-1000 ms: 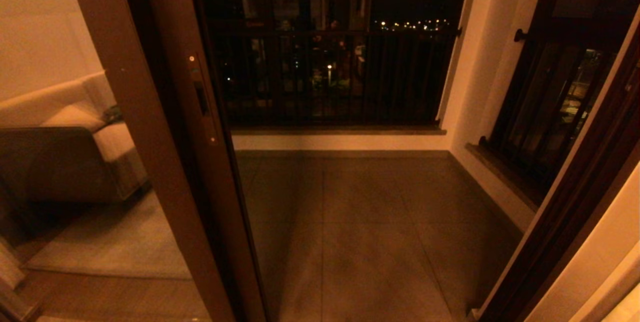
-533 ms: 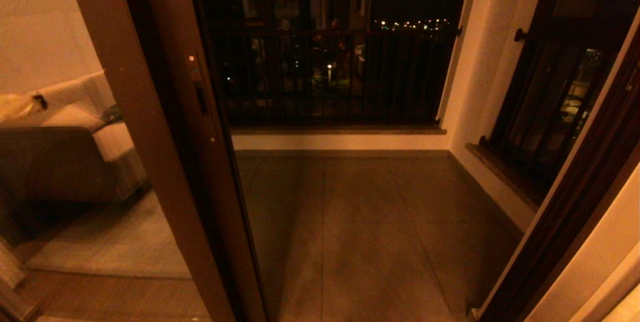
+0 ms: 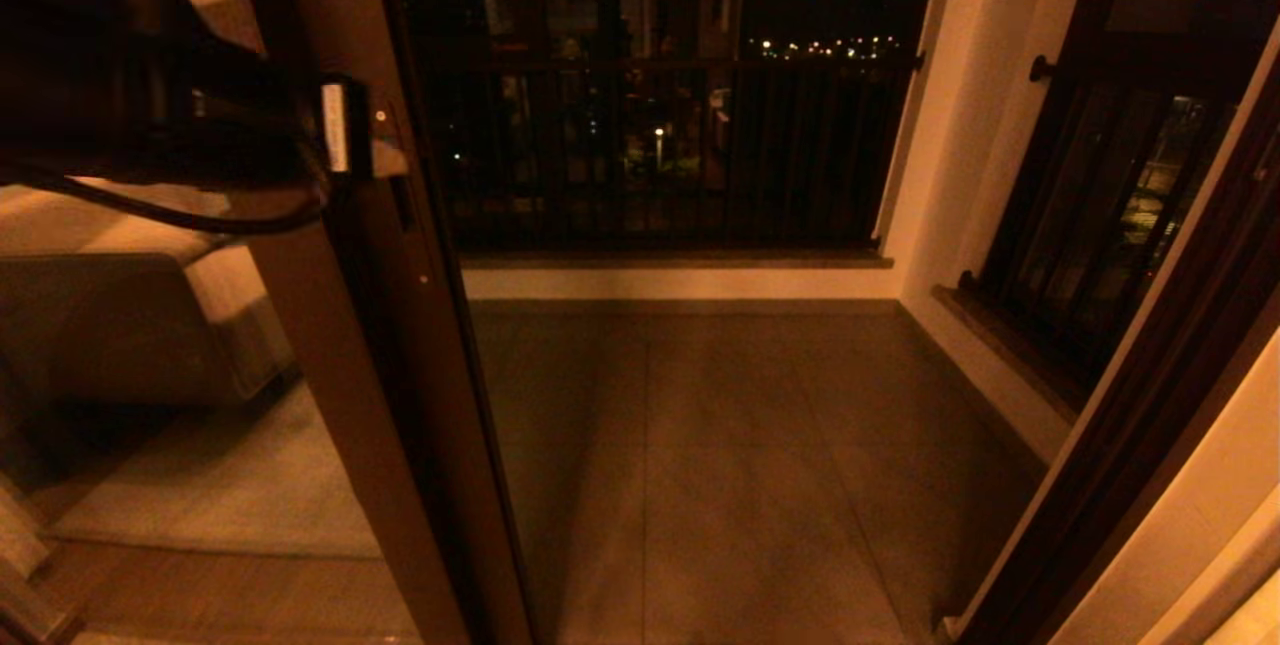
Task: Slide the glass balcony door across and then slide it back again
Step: Close the slid door
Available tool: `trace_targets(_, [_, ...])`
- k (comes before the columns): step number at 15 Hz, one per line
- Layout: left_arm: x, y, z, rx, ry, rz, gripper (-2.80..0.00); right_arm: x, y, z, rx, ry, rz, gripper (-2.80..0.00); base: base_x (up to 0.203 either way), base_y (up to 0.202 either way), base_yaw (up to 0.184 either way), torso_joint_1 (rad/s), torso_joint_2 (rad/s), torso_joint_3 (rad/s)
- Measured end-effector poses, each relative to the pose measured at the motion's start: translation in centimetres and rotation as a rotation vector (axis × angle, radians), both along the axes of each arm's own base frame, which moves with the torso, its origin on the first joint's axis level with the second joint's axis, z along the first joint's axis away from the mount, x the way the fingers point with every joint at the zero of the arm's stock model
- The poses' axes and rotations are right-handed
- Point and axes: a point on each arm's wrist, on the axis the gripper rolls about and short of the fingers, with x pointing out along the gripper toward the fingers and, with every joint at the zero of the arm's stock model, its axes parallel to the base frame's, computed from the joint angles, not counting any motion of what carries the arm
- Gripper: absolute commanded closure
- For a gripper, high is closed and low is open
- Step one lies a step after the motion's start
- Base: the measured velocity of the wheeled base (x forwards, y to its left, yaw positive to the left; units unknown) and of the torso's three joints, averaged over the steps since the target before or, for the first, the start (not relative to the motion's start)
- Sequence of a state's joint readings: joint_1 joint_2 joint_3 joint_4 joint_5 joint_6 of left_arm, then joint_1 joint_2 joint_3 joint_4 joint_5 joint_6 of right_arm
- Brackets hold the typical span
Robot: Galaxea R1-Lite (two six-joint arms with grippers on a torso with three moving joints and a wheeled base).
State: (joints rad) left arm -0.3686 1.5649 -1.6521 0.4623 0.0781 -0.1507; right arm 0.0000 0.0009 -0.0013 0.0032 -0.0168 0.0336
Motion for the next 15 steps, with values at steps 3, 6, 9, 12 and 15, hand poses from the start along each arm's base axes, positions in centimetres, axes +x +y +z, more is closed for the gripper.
trace_targets(3, [3.5, -1.8, -2.5, 0.034, 0.084, 0.066, 0.00, 0.0, 0.0, 0.0, 0.000, 0.000, 0.000, 0.00, 0.000, 0.000, 0.000, 0.000, 0.00, 0.000])
trace_targets(6, [4.9, -2.2, -4.3, 0.034, 0.145, 0.090, -2.80, 0.0, 0.0, 0.0, 0.000, 0.000, 0.000, 0.00, 0.000, 0.000, 0.000, 0.000, 0.00, 0.000])
trace_targets(9, [5.5, -1.8, -4.7, 0.047, 0.153, 0.107, -2.80, 0.0, 0.0, 0.0, 0.000, 0.000, 0.000, 0.00, 0.000, 0.000, 0.000, 0.000, 0.00, 0.000])
trace_targets(12, [6.4, -0.8, -4.3, 0.066, 0.104, 0.120, -2.80, 0.0, 0.0, 0.0, 0.000, 0.000, 0.000, 0.00, 0.000, 0.000, 0.000, 0.000, 0.00, 0.000])
trace_targets(15, [7.7, 0.0, -4.1, 0.083, 0.022, 0.129, -2.80, 0.0, 0.0, 0.0, 0.000, 0.000, 0.000, 0.00, 0.000, 0.000, 0.000, 0.000, 0.00, 0.000])
